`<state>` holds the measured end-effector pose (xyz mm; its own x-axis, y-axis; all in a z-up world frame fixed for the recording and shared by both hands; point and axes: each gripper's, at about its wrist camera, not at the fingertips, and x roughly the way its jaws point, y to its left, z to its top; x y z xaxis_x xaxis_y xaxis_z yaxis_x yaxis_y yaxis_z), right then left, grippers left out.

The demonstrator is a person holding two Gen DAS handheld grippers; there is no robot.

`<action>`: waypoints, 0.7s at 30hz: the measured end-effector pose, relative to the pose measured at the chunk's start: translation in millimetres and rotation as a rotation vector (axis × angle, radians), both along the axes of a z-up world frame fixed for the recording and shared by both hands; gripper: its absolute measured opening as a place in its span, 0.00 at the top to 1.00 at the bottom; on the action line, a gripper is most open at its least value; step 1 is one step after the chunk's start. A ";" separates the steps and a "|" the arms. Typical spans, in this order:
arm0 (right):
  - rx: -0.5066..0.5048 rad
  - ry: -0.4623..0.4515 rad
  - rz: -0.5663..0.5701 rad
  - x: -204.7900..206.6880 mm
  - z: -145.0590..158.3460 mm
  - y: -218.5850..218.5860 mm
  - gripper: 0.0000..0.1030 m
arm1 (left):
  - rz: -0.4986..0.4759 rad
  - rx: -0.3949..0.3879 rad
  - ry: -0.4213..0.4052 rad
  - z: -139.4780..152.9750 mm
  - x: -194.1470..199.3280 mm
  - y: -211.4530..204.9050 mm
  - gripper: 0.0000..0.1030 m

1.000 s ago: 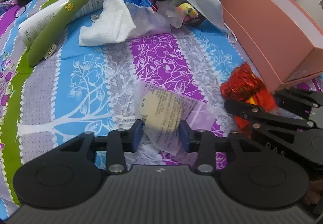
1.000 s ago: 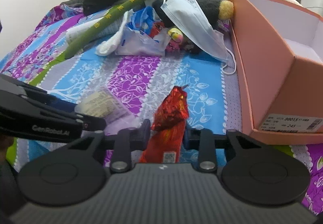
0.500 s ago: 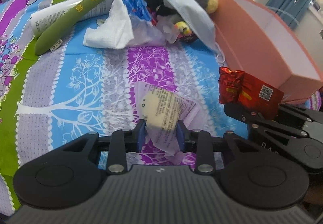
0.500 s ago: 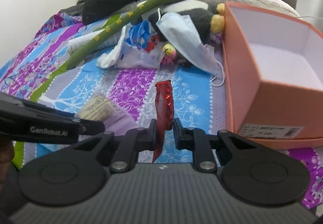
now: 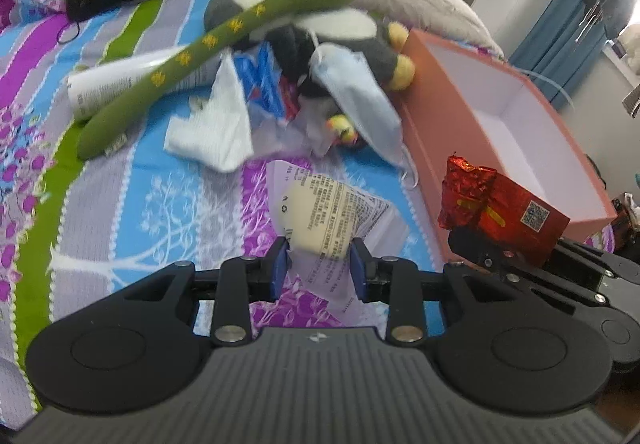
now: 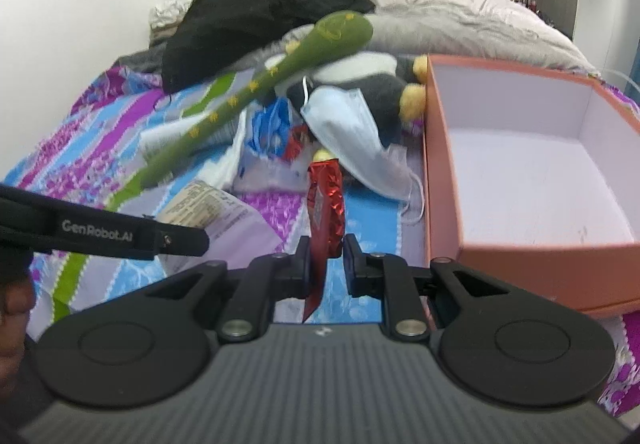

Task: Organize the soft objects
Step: 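Carry the red packet and bun bag over the pink box with both grippers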

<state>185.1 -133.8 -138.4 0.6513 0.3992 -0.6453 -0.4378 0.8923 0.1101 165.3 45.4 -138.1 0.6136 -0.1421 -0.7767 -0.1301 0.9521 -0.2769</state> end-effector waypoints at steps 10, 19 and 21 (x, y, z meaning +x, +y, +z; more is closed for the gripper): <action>0.047 -0.103 -0.004 13.5 51.7 -7.0 0.81 | -0.029 0.029 -0.105 52.8 18.0 -12.0 0.63; 0.071 -0.209 -0.024 27.8 96.9 -19.4 0.81 | -0.069 0.038 -0.212 105.9 39.1 -27.5 0.63; 0.069 -0.232 -0.034 30.8 105.5 -24.5 0.81 | -0.087 0.037 -0.229 116.0 45.5 -34.4 0.63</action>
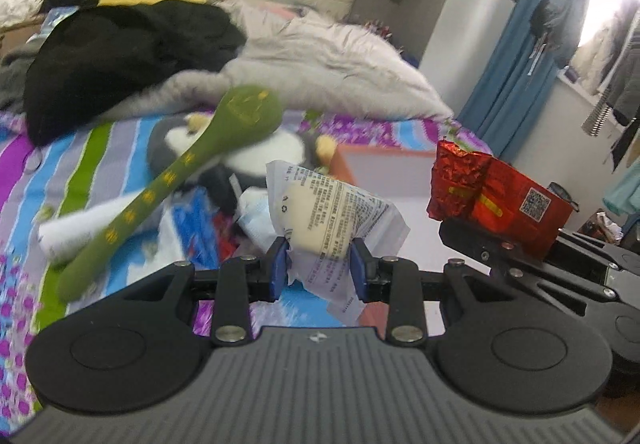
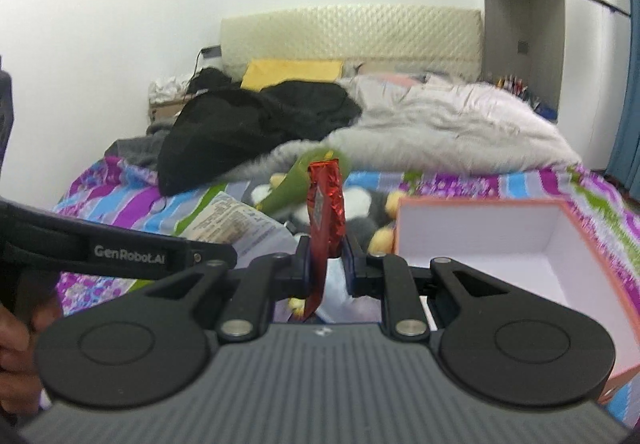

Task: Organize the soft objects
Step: 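Carry the red packet and bun bag over the pink box with both grippers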

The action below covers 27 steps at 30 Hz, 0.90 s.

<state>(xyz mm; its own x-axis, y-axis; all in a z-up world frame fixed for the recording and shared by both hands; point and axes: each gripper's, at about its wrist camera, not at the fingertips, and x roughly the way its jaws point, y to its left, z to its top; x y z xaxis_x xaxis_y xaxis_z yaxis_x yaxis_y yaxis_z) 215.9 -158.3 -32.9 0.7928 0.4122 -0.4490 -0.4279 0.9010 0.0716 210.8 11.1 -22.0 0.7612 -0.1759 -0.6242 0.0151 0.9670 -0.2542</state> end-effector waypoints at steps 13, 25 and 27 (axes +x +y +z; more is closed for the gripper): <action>-0.010 -0.012 -0.158 51.0 39.5 -56.3 0.81 | -0.154 -0.013 -0.018 31.2 75.5 -66.1 0.63; -0.056 0.296 -0.321 111.9 -40.7 -116.7 0.81 | -0.231 -0.007 0.215 -46.1 153.4 -117.6 0.63; -0.060 0.351 -0.337 118.6 -58.3 -121.6 0.81 | -0.257 0.003 0.260 -58.0 157.8 -126.0 0.63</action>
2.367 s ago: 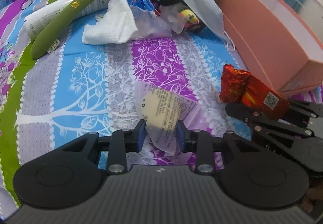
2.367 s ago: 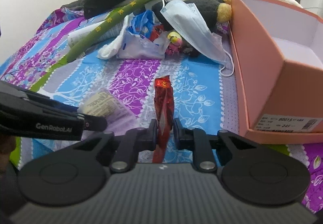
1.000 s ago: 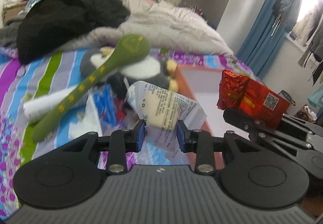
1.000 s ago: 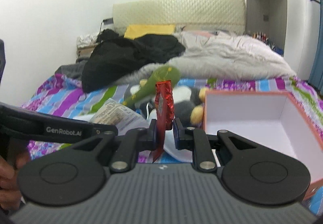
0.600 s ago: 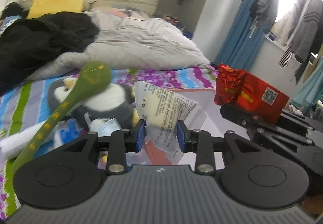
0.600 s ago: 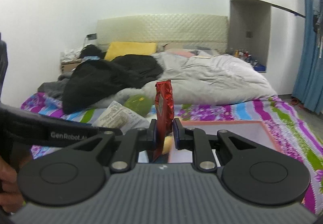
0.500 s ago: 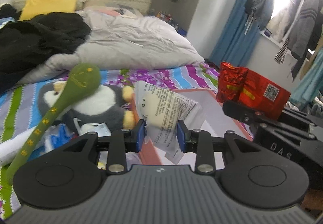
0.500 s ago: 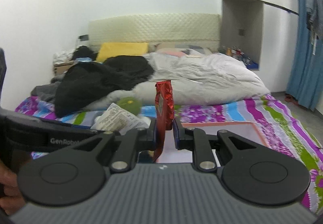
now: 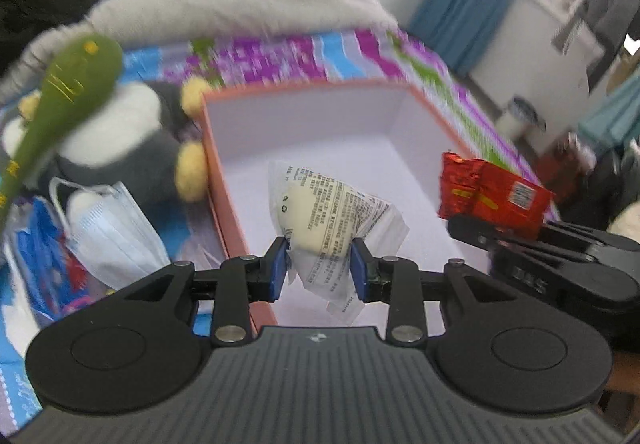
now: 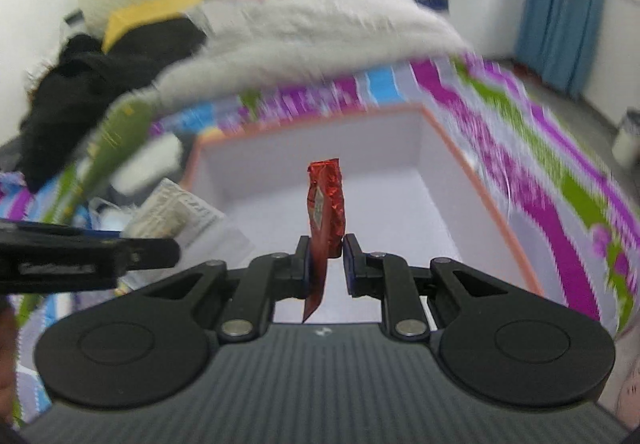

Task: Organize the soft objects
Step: 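Carry the red packet and bun bag over the pink box with both grippers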

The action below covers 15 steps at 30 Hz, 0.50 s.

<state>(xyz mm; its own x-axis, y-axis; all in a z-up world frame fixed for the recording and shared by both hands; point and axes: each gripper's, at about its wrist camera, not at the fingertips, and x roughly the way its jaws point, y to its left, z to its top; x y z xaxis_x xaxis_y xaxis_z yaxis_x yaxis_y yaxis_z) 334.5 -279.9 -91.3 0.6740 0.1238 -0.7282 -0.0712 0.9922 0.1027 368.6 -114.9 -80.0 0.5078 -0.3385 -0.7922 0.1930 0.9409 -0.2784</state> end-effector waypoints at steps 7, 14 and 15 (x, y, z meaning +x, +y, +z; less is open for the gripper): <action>-0.010 0.084 -0.001 4.0 -29.6 -12.4 0.81 | -0.037 0.018 0.095 -28.2 13.2 -14.2 0.63; 0.003 0.091 -0.038 1.0 -33.3 -20.6 0.75 | -0.036 0.054 0.088 -27.8 12.4 -19.0 0.54; 0.009 0.091 -0.045 0.6 -33.0 -22.1 0.66 | -0.036 0.052 0.086 -26.2 12.1 -18.7 0.53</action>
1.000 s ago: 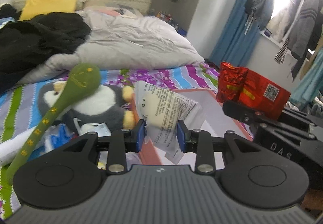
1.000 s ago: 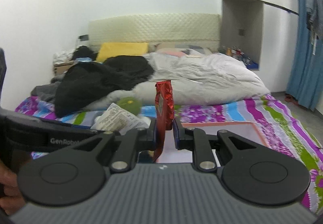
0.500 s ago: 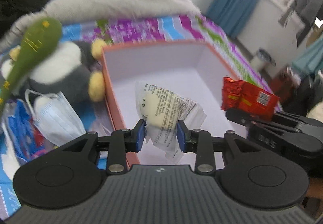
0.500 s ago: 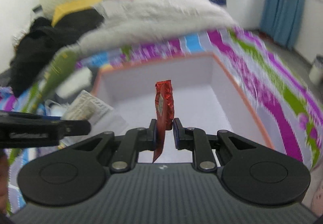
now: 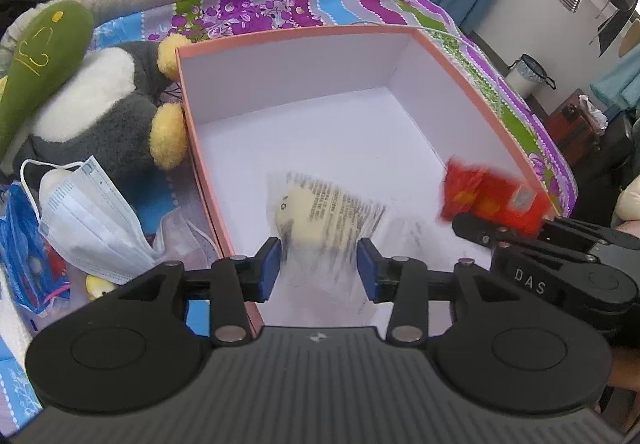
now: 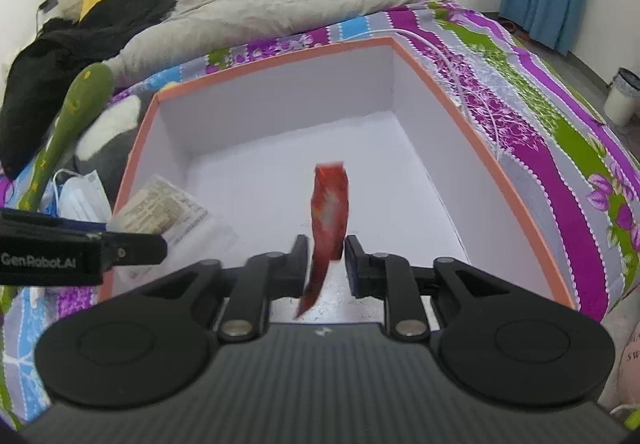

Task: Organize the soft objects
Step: 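Carry the red packet and bun bag over the pink box with both grippers, then open both grippers to drop the packet and bag into the pink box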

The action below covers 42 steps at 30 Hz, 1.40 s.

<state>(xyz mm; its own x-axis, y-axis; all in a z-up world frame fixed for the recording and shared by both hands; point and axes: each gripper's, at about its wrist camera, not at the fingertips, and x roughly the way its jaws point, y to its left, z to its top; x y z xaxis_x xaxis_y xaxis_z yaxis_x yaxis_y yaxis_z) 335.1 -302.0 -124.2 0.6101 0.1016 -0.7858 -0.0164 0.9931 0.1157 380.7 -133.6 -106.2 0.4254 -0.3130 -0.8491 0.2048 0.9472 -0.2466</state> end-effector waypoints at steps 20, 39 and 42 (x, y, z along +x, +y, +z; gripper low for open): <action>0.068 -0.292 0.015 -89.5 57.2 13.0 0.61 | -0.035 0.010 -0.311 70.2 -91.1 25.2 0.39; 0.116 -0.417 0.108 -167.5 77.3 56.5 0.61 | 0.050 -0.031 -0.421 89.2 -198.2 77.9 0.39; 0.126 -0.417 0.123 -176.4 75.9 63.4 0.61 | 0.084 -0.035 -0.418 86.3 -208.8 87.4 0.39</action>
